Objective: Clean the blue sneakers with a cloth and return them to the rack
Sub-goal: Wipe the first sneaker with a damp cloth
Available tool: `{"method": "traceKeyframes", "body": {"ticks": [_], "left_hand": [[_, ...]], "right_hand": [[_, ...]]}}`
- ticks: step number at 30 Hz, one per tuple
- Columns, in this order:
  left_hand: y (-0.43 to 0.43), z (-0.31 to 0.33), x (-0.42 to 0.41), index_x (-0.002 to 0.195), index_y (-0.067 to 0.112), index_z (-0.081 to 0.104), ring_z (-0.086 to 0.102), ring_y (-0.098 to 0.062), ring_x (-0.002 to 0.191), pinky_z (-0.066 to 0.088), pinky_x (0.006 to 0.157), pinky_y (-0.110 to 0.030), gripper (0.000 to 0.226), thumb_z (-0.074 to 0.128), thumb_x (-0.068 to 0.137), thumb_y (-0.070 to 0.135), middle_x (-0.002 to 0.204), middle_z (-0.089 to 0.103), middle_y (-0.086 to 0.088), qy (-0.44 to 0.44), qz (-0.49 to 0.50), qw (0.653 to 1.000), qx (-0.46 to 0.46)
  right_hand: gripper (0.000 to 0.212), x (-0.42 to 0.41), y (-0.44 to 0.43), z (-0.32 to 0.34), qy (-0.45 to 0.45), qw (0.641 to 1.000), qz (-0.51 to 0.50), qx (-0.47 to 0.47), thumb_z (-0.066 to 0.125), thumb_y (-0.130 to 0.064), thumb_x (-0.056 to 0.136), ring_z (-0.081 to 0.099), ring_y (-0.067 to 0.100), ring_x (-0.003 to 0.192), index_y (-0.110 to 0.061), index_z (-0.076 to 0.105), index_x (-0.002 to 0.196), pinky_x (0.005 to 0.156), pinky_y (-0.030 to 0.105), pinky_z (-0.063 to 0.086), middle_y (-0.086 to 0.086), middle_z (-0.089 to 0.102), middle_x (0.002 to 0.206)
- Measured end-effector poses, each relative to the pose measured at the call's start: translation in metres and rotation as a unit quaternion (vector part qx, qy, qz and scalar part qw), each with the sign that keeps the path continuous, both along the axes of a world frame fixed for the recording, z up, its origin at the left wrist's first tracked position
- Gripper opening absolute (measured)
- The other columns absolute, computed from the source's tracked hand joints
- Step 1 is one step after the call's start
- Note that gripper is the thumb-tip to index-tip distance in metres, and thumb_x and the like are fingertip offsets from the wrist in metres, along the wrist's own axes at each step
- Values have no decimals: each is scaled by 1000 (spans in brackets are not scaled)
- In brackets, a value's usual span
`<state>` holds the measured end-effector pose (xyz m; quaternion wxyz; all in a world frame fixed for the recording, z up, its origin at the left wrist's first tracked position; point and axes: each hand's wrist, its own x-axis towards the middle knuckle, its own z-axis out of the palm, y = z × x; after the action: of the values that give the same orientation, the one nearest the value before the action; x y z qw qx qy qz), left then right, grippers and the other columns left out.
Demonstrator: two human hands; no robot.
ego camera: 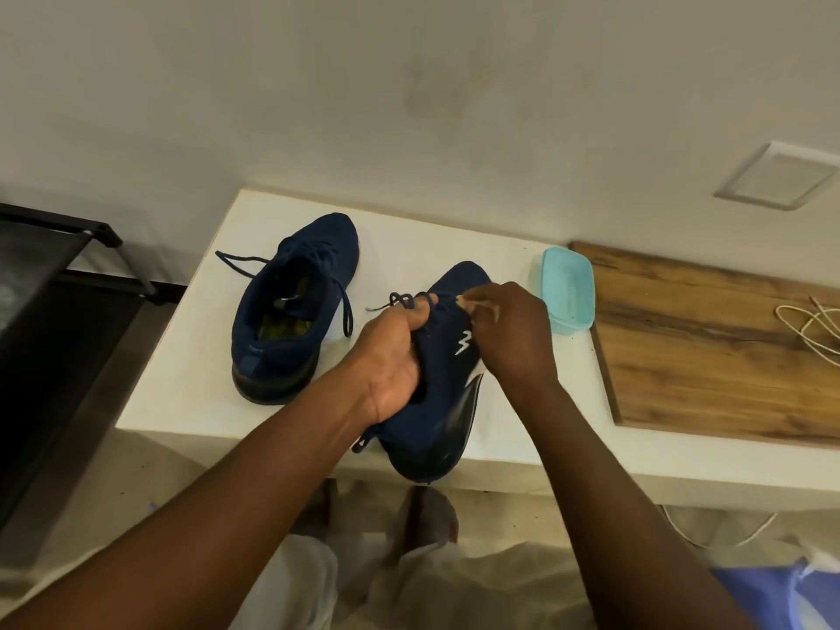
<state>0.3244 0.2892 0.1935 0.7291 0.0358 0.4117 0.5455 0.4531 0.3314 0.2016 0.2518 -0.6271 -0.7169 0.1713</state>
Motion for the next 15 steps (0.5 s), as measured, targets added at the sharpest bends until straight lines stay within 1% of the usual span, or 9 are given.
{"method": "traceKeyframes", "body": {"ticks": [2,3,4,6,8,9,11,13,15], "left_hand": [[2,-3,3,113,10,67,67,-28,106,53,101,-43,22,47,105,13,127,69,-18,-6,-3,1000,0],[4,-4,3,117,9,67,68,-27,104,55,96,-41,25,46,105,13,122,70,-17,-2,-2,1000,-3],[5,-6,0,123,8,66,68,-27,103,56,93,-39,29,45,105,14,121,70,-16,5,2,1000,-10],[5,-9,-6,134,8,62,66,-27,106,54,93,-38,34,44,106,17,127,68,-17,15,-5,1000,-19],[5,-9,-11,136,8,61,66,-27,104,55,93,-38,35,44,106,16,127,68,-17,3,-13,1000,-16],[5,-8,-11,134,8,61,66,-27,103,56,92,-37,34,45,105,14,123,68,-16,-11,-11,1000,-10],[6,-9,-10,127,11,62,65,-27,104,55,95,-39,28,45,104,9,118,64,-14,-31,-10,999,5],[6,-11,-9,119,13,60,66,-27,103,55,95,-40,22,44,104,8,115,66,-13,-42,-11,999,14],[7,-12,-12,118,14,63,70,-23,96,58,87,-36,22,46,104,12,108,71,-9,-32,-14,999,12]], "right_hand": [[27,-3,-1,-2,2,1000,-11,-10,55,-4,85,65,18,93,-18,75,98,77,24,47,0,72,101],[27,-7,-8,0,11,1000,9,-12,56,-3,83,65,16,91,-17,76,96,76,24,49,-2,73,98],[28,-11,-19,2,24,999,42,-16,57,-1,82,64,13,89,-17,76,94,76,20,49,-6,72,96],[30,-16,-42,9,51,991,122,-33,61,0,83,62,7,89,-20,77,99,79,13,47,-9,71,98],[30,-13,-46,7,36,986,164,-14,65,1,84,65,12,91,-19,77,102,84,22,51,-3,73,101],[28,-9,-36,4,28,988,152,10,64,1,84,66,16,92,-18,78,101,85,28,52,0,73,100],[25,-4,-11,-4,18,995,82,48,61,-1,87,66,21,91,-16,77,99,84,37,53,2,73,98],[25,-9,-1,-5,5,997,53,61,56,-3,88,64,21,91,-16,76,98,82,38,52,2,73,97],[26,-19,-10,-5,7,993,103,52,57,-3,85,63,17,87,-16,76,95,78,31,50,0,73,94]]}}
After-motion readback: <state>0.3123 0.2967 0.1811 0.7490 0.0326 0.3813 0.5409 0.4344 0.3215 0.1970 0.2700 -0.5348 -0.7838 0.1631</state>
